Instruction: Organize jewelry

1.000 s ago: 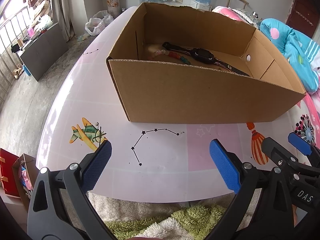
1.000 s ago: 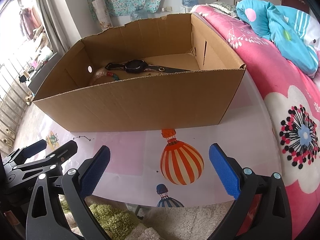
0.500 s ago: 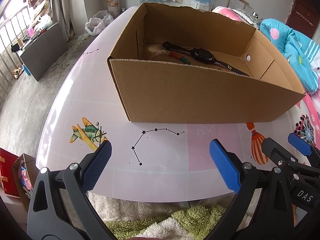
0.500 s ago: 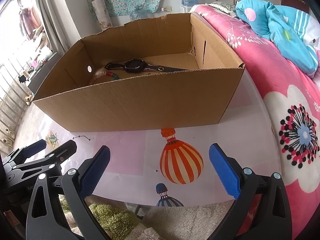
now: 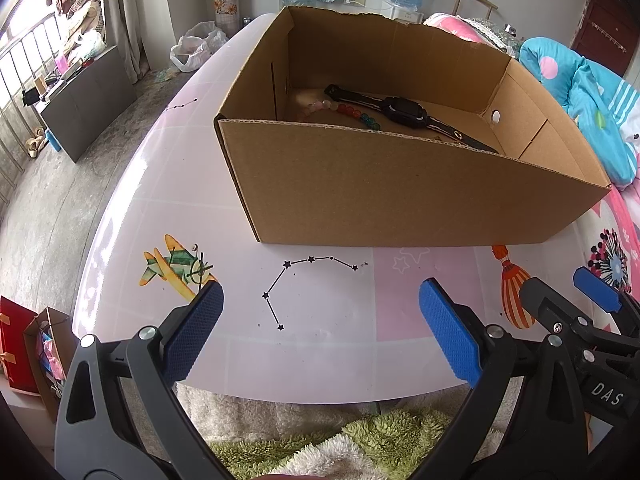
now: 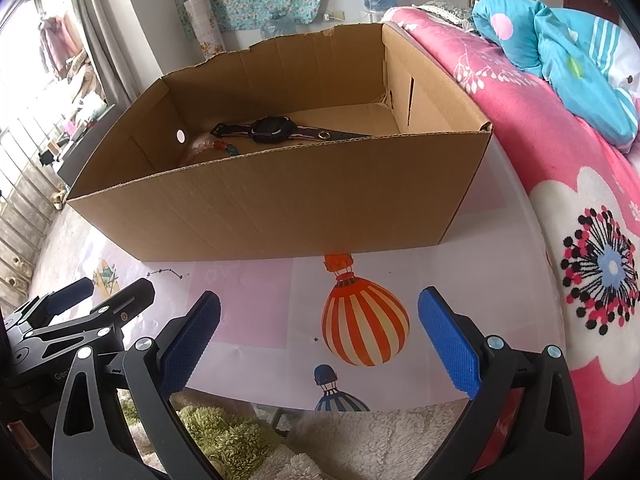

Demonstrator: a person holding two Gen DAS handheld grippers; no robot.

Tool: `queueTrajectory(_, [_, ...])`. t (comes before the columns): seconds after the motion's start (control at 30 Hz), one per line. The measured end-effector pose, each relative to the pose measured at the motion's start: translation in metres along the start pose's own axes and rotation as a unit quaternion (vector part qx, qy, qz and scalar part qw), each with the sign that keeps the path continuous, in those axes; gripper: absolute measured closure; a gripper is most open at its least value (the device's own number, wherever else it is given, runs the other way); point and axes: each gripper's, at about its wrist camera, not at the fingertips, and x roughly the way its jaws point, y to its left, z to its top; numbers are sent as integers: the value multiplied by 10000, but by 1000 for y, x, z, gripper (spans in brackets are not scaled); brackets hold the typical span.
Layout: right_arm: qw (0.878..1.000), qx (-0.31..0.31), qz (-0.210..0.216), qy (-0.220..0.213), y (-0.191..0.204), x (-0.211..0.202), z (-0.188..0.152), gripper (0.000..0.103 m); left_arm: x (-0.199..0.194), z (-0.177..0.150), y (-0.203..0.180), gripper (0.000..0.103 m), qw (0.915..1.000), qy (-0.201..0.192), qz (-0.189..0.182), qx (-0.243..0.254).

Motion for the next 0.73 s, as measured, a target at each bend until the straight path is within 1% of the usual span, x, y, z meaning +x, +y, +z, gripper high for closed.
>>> queueTrajectory(0.73, [10000,-1,27,37,1,3,1,7,-3,1,0,8,10000,9,-19,-42])
